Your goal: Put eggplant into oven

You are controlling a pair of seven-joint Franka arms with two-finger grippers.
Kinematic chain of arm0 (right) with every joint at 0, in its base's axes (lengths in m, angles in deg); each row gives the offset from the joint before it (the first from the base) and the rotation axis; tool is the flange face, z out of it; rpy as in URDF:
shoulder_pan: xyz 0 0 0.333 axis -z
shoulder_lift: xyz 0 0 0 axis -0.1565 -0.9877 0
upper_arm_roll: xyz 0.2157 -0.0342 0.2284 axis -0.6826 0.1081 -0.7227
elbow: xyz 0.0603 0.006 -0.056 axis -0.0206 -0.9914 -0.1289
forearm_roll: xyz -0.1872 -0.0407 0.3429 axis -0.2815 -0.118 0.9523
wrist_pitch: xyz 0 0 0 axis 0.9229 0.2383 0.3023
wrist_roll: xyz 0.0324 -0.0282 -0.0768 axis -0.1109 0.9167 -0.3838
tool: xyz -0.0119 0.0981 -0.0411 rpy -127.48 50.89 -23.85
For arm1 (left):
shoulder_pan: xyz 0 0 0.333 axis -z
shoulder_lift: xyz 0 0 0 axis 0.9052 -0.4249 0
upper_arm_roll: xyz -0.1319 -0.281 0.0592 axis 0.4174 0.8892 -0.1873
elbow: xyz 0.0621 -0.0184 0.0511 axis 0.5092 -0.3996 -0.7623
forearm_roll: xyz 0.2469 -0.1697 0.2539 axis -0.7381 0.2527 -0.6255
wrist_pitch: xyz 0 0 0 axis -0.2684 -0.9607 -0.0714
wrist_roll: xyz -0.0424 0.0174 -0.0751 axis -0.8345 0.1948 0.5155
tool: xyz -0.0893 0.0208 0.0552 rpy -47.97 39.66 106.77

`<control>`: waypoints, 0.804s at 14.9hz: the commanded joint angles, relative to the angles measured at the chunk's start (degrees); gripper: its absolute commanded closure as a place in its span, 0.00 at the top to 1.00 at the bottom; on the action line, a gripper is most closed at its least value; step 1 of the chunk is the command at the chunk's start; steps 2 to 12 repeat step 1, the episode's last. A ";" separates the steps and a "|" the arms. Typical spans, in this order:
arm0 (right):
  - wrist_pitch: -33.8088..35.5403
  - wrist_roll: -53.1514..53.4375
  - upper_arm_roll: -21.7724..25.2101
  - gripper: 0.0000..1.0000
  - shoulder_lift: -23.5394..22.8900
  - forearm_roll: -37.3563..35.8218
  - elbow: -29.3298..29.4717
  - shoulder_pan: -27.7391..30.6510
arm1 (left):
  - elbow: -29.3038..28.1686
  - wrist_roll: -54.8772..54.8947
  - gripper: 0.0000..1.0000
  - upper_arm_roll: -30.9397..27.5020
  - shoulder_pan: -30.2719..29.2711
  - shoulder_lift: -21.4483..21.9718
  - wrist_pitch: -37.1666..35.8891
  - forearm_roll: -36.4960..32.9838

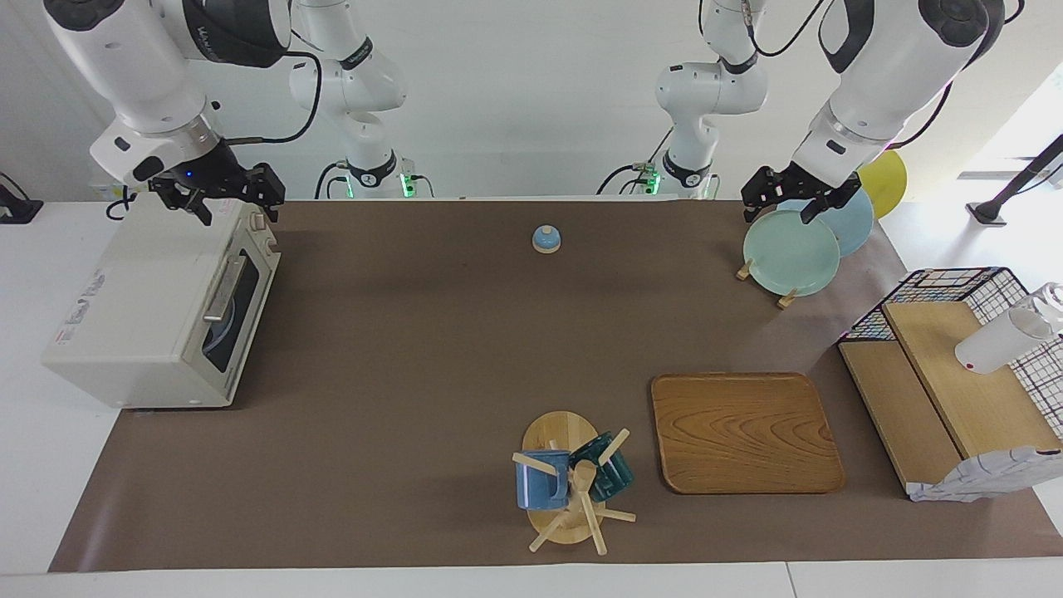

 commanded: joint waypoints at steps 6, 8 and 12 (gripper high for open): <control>-1.26 0.89 0.31 1.00 1.04 1.44 -1.21 0.01 | -0.39 -0.16 1.00 0.35 -0.59 0.92 -0.72 -0.90; -1.26 0.89 0.31 1.00 1.04 1.44 -1.21 0.01 | -0.39 -0.16 1.00 0.35 -0.59 0.92 -0.72 -0.90; -1.26 0.89 0.31 1.00 1.04 1.44 -1.21 0.01 | -0.39 -0.16 1.00 0.35 -0.59 0.92 -0.72 -0.90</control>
